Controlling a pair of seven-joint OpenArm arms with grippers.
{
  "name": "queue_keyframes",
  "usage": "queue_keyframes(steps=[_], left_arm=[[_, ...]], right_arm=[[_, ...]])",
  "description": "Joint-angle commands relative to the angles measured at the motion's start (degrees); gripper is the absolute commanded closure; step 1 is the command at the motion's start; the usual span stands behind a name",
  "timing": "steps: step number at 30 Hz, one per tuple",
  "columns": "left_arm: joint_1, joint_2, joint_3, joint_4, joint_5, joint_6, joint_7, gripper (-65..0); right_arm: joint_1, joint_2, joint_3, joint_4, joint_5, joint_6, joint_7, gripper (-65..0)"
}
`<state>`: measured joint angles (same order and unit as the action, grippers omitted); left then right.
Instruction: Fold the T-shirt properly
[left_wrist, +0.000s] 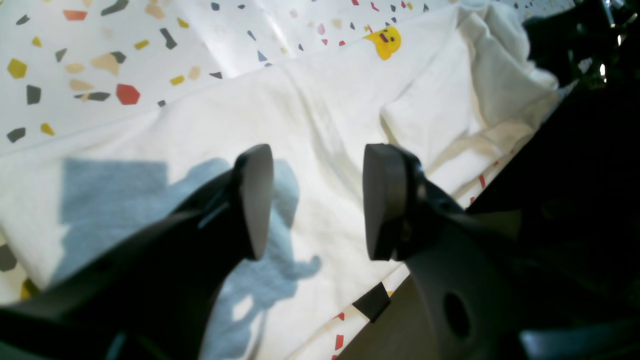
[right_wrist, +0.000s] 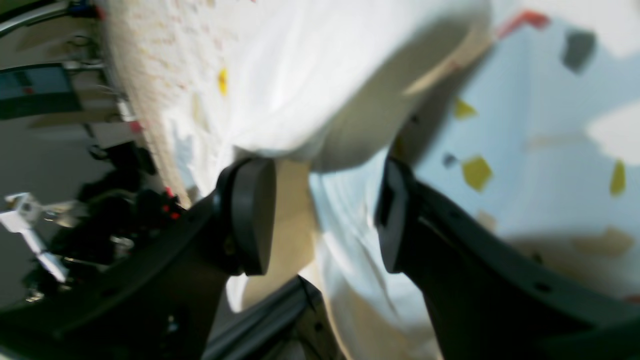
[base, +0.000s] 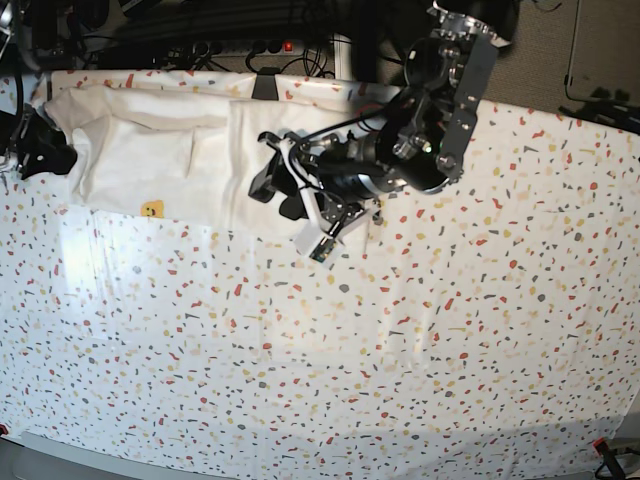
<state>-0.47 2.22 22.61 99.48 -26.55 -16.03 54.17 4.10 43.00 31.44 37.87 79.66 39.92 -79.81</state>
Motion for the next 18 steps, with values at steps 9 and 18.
queue_keyframes(steps=[9,18], left_arm=[[-1.0,0.6,0.0,0.9,-0.9,-0.3,-1.1,-28.4],[-1.0,0.6,0.0,0.9,-0.9,-0.3,-1.1,-28.4]], right_arm=[[0.7,6.0,0.5,0.6,-7.2,0.1,2.2,-31.5],[2.3,11.2,0.9,0.6,-7.7,0.1,3.5,-31.5]])
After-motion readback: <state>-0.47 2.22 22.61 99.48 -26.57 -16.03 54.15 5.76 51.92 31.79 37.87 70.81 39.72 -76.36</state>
